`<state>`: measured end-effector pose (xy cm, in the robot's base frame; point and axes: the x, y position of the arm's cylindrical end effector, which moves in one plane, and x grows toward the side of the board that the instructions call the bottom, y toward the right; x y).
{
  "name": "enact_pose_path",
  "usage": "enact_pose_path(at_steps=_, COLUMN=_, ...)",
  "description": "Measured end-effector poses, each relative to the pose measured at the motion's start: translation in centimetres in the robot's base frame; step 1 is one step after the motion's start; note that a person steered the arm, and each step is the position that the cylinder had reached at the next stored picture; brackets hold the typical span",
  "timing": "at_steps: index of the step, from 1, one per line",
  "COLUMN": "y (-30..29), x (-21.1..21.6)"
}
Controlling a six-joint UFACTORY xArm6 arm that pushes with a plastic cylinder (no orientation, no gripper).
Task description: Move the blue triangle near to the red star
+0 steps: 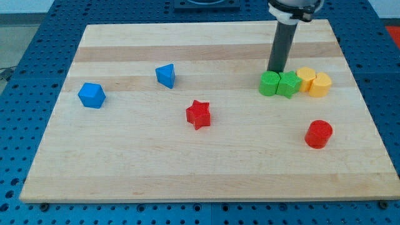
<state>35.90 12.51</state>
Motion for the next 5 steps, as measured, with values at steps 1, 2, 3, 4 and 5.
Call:
enact_pose_path(at_steps=1, y=-7.6, x=-4.0)
enact_pose_path(at_steps=2, y=-10.9, x=-3.8)
enact_pose_path(at_steps=3, y=-18.0, x=-3.9)
enact_pose_path(at_steps=4, y=-21.4, x=-4.7)
enact_pose_path(at_steps=5, y=-24.2, x=-4.8)
